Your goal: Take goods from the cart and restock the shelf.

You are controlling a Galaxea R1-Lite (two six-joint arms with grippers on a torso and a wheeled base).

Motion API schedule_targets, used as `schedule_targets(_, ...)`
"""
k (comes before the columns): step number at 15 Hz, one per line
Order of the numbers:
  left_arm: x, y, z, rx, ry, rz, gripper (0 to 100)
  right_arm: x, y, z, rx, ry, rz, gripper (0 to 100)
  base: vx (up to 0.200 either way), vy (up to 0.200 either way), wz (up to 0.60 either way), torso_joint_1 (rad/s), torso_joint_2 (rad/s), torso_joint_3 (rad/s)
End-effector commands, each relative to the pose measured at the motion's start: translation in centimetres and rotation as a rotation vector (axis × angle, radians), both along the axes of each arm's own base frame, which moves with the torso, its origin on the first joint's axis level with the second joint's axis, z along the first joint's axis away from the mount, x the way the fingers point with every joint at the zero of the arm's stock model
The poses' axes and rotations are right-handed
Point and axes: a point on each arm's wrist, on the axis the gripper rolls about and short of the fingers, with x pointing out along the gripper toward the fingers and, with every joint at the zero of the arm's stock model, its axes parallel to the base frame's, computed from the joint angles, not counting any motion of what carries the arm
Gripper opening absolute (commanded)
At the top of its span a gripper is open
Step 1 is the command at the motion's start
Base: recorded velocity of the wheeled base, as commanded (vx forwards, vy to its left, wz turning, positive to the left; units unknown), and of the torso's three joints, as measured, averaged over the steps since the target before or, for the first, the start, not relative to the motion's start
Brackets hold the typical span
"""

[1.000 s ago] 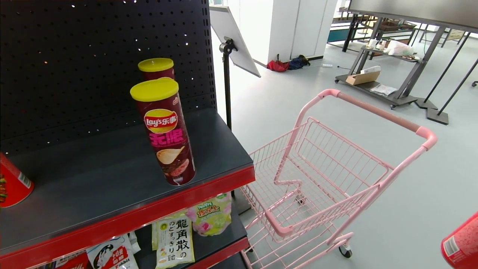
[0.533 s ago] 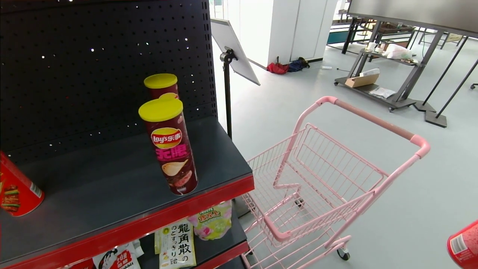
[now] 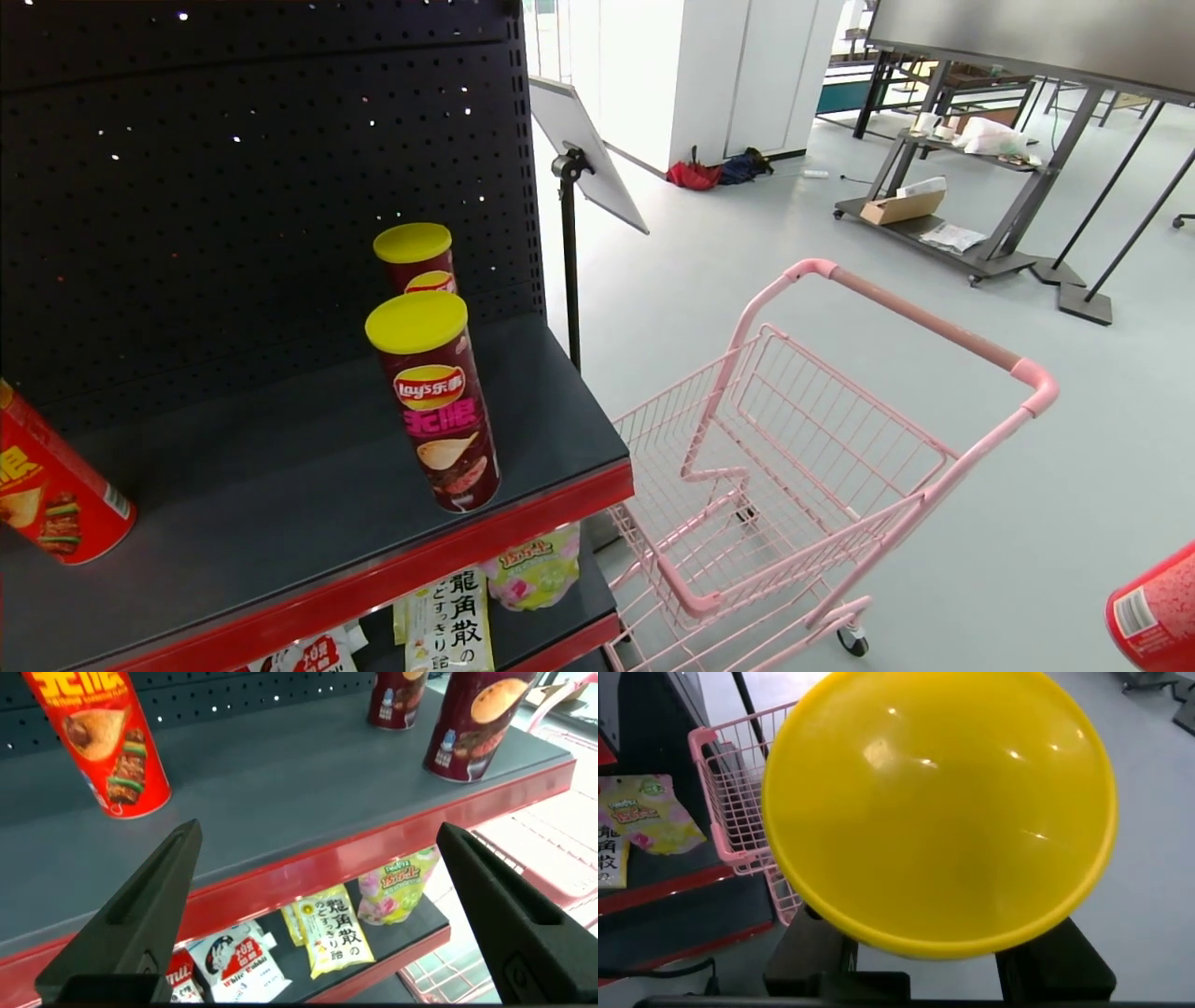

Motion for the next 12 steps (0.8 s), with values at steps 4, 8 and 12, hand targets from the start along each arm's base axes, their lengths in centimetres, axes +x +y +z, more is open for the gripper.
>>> schedule_targets(4, 0.0, 0.0, 0.0, 0.0, 0.0, 0.001, 100, 0.6, 0.1, -0.1, -0.006, 0.024, 0.004, 0, 0.0, 0.0, 0.0, 0.156, -0.36, -0.203)
schedule_targets(8, 0.0, 0.0, 0.0, 0.0, 0.0, 0.001, 100, 0.5, 0.1, -0.7, -0.03, 0.04, 0.0, 0, 0.0, 0.0, 0.15, 0.053, -0.13, -0.065)
schedule_targets(12, 0.0, 0.0, 0.0, 0.0, 0.0, 0.001, 100, 0.5, 0.1, -1.4, -0.033, 0.054, -0.002, 0, 0.0, 0.0, 0.6, 0.005, 0.0, -0.002)
